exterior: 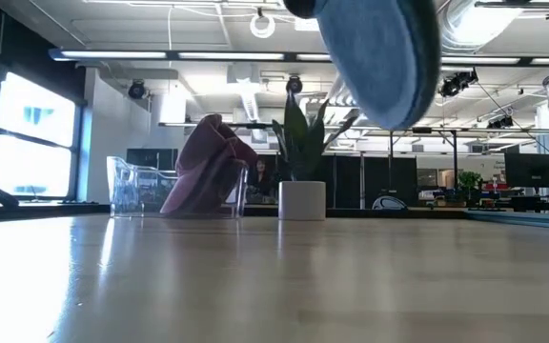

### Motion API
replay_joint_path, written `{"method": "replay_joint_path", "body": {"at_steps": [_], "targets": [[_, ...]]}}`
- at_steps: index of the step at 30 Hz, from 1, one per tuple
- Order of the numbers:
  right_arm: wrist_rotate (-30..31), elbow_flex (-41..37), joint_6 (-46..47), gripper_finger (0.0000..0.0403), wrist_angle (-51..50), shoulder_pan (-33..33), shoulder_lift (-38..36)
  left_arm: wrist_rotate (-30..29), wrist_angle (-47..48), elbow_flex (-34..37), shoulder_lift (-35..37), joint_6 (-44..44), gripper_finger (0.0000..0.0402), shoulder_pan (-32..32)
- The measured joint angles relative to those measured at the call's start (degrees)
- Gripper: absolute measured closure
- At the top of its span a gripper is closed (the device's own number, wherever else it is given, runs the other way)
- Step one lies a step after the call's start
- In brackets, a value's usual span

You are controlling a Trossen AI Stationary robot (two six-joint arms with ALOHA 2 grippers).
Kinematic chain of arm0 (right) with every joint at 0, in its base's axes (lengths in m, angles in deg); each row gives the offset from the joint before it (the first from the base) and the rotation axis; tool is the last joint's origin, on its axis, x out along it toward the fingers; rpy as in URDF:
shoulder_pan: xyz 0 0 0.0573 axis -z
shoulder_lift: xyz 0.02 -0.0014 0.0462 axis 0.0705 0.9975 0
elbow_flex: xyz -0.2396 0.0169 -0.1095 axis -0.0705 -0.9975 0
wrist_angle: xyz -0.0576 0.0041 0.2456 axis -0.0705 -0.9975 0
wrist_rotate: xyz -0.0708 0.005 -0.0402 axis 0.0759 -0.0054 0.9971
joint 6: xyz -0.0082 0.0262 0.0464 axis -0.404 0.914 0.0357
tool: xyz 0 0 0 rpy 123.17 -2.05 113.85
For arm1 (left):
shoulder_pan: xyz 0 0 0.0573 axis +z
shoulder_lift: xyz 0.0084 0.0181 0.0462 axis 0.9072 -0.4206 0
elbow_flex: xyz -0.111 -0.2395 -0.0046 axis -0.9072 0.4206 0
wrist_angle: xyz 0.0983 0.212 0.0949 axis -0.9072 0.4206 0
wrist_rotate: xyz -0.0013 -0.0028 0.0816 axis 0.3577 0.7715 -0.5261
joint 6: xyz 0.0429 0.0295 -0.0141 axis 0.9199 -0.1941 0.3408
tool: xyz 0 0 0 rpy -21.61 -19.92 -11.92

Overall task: Pick & Place hat
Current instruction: Put the blue cap into the bottom transparent bin

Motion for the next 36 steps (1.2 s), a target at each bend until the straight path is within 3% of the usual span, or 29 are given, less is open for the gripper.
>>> {"method": "replay_joint_path", "body": {"at_steps": [6, 16, 22, 29, 36], "targets": [[-9.91, 0.06, 2.2, 0.0117, 1.23, 3.85, 1.23, 6.12, 0.21, -0.01, -0.02, 1.6, 0.0399, 3.21], [-26.15, 0.04, -2.92, 0.0125, 1.89, 6.75, 3.75, 7.56, 0.77, 0.01, -0.07, 3.95, 0.0399, 6.68], [-39.59, 0.06, 3.13, 0.0141, 1.13, 8.35, 3.71, 8.16, 0.75, 0.01, -0.07, 7.19, 0.0399, 8.33], [-38.37, 0.04, 5.13, 0.0132, -1.24, 10.73, 3.68, 9.81, 3.02, 0.01, -0.07, 8.69, 0.0399, 9.6], [-27.31, 0.04, -5.95, 0.0113, -7.25, 10.74, 3.68, 10.14, 4.03, 0.06, -0.11, 10.44, 0.0399, 11.7]]}}
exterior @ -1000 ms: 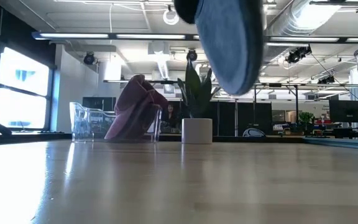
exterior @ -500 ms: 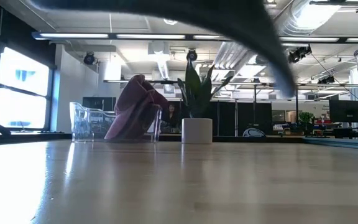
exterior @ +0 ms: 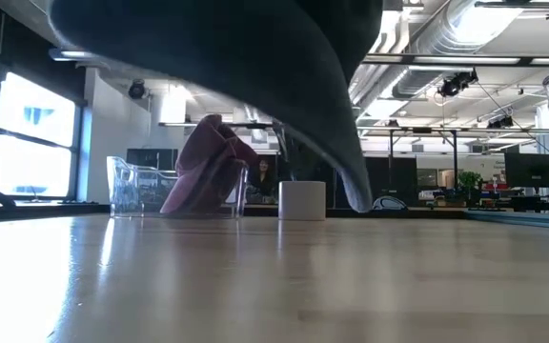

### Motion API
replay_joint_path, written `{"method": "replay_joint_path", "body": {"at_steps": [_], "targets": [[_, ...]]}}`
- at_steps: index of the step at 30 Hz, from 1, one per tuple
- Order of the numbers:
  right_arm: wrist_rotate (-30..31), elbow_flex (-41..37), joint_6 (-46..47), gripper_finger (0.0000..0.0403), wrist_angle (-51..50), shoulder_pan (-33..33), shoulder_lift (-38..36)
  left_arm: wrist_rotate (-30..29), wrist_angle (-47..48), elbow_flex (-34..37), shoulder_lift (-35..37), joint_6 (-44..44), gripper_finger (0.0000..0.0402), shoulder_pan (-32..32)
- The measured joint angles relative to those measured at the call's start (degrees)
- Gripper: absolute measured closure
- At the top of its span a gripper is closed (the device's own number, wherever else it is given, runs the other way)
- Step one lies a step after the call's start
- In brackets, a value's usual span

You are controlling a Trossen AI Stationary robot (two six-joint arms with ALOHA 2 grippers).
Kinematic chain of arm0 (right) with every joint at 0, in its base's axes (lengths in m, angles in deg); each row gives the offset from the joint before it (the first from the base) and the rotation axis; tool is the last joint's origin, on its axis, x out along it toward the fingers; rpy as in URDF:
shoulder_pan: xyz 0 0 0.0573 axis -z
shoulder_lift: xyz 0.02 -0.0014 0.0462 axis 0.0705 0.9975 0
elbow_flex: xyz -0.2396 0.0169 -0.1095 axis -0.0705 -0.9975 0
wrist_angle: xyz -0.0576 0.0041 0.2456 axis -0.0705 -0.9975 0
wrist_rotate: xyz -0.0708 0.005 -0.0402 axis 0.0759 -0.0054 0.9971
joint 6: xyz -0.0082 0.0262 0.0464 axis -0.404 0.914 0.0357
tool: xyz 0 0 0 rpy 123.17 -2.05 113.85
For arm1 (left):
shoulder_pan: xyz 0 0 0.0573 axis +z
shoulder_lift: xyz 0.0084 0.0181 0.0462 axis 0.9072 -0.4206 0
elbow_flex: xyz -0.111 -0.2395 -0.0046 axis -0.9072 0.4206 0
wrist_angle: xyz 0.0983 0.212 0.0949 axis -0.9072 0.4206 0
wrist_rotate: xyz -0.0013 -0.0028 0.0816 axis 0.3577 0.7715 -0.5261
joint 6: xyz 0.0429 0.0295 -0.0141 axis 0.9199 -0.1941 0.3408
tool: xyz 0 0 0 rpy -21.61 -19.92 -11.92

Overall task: Pick & Place hat
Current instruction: Put the blue cap into the bottom transparent bin

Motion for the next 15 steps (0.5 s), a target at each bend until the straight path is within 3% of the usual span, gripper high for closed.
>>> {"method": "replay_joint_path", "body": {"at_steps": [4, 11, 15], "targets": [[-1.53, 0.0, -0.37, 0.0112, -0.74, 0.49, 0.0, 1.45, 0.24, 0.0, 0.0, 1.02, 0.0399, 0.69], [-15.19, 0.0, 4.63, 0.013, -1.44, 3.24, 0.0, 7.26, -0.52, 0.0, 0.0, 4.05, 0.0399, 0.79], [-7.17, 0.02, 6.18, 0.0138, -6.53, 4.64, -0.44, 8.12, -0.96, 0.0, 0.0, 5.61, 0.0399, 0.72]]}}
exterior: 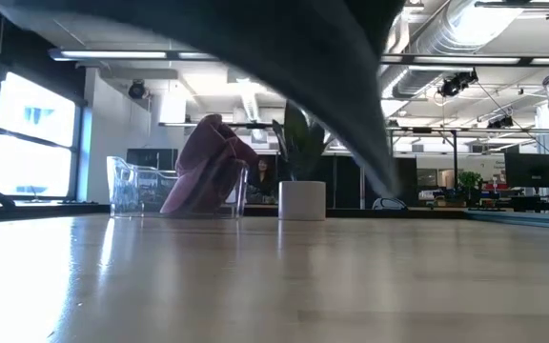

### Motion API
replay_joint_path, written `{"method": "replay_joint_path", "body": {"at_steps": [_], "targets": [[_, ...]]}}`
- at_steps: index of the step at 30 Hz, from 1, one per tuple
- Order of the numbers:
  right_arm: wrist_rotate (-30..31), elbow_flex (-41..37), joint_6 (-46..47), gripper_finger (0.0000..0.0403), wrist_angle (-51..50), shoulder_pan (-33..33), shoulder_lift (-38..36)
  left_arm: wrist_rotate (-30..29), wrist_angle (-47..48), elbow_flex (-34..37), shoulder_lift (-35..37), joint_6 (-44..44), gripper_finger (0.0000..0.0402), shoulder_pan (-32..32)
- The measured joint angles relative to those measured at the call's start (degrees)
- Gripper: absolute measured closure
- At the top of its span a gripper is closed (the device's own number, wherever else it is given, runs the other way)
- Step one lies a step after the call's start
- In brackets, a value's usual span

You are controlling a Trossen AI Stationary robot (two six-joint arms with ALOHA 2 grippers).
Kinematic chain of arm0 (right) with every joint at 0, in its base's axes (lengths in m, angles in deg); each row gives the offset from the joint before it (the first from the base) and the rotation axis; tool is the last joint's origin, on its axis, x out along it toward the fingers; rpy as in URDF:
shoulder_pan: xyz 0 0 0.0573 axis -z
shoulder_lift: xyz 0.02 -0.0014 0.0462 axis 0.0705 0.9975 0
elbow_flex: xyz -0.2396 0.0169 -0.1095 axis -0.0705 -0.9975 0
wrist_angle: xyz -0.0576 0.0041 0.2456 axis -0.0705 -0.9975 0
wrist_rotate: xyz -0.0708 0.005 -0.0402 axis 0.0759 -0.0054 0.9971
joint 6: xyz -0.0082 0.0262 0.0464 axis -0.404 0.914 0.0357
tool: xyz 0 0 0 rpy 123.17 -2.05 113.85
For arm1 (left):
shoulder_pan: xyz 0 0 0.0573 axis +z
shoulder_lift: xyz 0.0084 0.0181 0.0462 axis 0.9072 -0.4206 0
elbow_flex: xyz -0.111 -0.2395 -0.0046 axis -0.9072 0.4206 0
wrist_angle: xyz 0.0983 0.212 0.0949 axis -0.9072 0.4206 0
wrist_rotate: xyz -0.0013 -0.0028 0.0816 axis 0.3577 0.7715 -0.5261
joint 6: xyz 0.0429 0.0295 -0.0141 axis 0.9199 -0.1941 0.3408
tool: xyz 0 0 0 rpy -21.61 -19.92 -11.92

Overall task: Pick & Place hat
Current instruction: Put the blue cap into the bottom transparent bin

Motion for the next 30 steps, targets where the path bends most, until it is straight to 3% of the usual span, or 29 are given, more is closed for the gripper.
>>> {"method": "replay_joint_path", "body": {"at_steps": [2, 8, 11, 13, 18, 22, 25, 30], "targets": [[4.18, -0.01, -3.08, 0.0137, -1.6, -0.16, -0.02, -0.13, -0.02, 0.0, 0.0, 0.95, 0.0399, -0.32], [2.94, -0.02, -11.88, 0.0133, 2.4, -4.42, 1.21, 0.48, 1.11, 0.0, 0.0, 2.17, 0.0399, -0.33], [8.91, -0.02, -12.2, 0.0133, 2.74, -5.97, 1.29, -0.34, 1.89, 0.0, 0.0, 3.02, 0.0399, -0.3], [9.65, -0.02, -11.68, 0.0133, 3.16, -6.47, 1.25, -0.39, 2.01, 0.0, 0.0, 3.37, 0.0399, -0.3], [-1.04, -0.02, -6.24, 0.0133, 3.03, -7.02, -0.08, 0.31, 2.97, 0.0, 0.0, 1.08, 0.0399, -0.34], [-2.53, -0.02, -3.42, 0.0133, 3.03, -7.87, -1.05, 1.09, 3.01, 0.0, 0.41, 0.42, 0.0399, -1.44], [1.23, -0.02, -2.8, 0.0133, 3.5, -8.33, -1.9, 1.25, 2.82, 0.0, 0.57, 0.4, 0.0399, -2.3], [15.09, -0.02, -0.77, 0.0132, 3.29, -9.49, -2.16, -0.36, -0.02, 0.0, 0.55, 2.07, 0.0399, -3.36]]}}
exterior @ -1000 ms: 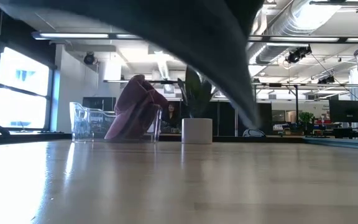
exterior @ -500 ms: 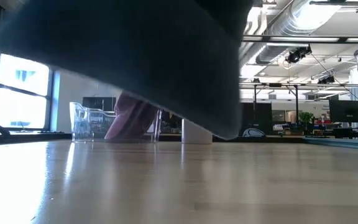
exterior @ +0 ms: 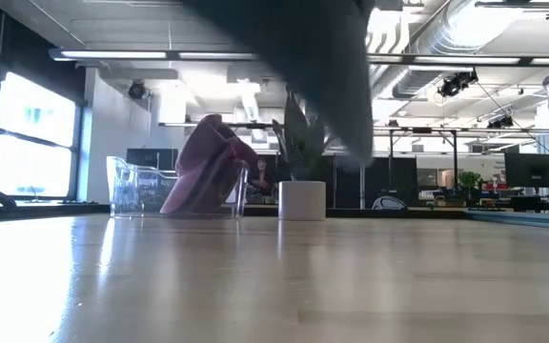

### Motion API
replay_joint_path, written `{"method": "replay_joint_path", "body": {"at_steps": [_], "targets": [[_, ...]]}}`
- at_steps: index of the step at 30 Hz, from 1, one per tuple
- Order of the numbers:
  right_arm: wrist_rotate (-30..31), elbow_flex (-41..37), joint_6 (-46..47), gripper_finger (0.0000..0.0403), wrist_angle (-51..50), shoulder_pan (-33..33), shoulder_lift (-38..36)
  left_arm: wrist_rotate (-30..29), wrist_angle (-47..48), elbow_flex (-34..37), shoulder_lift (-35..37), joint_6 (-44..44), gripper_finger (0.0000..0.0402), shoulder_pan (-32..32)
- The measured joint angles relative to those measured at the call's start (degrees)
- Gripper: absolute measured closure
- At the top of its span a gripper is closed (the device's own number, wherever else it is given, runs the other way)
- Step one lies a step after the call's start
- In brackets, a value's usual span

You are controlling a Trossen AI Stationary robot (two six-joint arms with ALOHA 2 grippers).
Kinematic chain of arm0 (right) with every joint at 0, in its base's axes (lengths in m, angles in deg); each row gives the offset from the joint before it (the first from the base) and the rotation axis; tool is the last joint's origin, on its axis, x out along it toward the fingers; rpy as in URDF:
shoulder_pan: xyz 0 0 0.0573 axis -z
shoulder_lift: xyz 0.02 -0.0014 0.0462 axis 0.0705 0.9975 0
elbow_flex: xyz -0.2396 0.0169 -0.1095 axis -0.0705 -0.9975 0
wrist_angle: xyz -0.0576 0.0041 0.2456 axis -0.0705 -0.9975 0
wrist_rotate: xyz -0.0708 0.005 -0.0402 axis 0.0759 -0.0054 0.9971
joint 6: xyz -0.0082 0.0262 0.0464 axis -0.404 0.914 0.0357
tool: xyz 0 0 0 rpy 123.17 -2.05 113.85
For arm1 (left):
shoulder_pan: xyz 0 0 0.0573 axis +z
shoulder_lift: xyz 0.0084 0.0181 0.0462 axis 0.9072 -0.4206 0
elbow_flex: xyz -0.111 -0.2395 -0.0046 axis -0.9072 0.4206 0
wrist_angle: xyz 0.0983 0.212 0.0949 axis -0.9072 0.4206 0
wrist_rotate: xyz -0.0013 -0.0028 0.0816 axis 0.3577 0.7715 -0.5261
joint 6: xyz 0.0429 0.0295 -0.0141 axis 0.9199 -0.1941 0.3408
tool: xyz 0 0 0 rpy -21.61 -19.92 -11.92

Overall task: Pick & Place hat
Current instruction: Put the blue cap into the bottom transparent bin

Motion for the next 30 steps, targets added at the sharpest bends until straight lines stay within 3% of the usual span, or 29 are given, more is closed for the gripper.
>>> {"method": "replay_joint_path", "body": {"at_steps": [3, 10, 12, 15, 19, 22, 24, 30], "targets": [[1.79, 0.0, 0.0, 0.0132, 1.88, -0.78, 0.68, -0.4, 0.04, 0.0, 0.0, 1.48, 0.0399, 0.03], [-8.32, -0.07, 7.22, 0.0132, 9.03, -4.41, 1.25, -0.52, 0.4, 0.0, 0.0, 2.96, 0.0399, 0.05], [-8.46, -0.07, 10.3, 0.0132, 8.42, -6.16, 0.85, -0.06, 0.14, 0.0, 0.0, 2.93, 0.0399, 0.05], [-1.93, -0.02, 12.85, 0.0132, 9.08, -8.78, 0.62, 1.17, -1.81, 0.0, 0.0, 2.89, 0.0399, 0.05], [17.38, 0.0, 12.41, 0.0132, 9.39, -11.81, 1.4, 2.29, -5.97, 0.0, 0.0, 3.19, 0.0399, 0.05], [26.28, 0.0, 12.32, 0.0132, 10.25, -12.68, 2.4, 3.19, -8.29, -0.07, -0.8, 3.98, 0.0399, 0.05], [27.1, -0.04, 12.85, 0.0132, 11.19, -12.87, 2.47, 3.29, -8.67, 0.02, -1.43, 5.0, 0.0399, 0.05], [21.16, 0.0, 16.34, 0.0151, 18.83, -13.22, 2.45, 5.9, -9.53, 0.01, -2.68, 6.43, 0.0399, 0.06]]}}
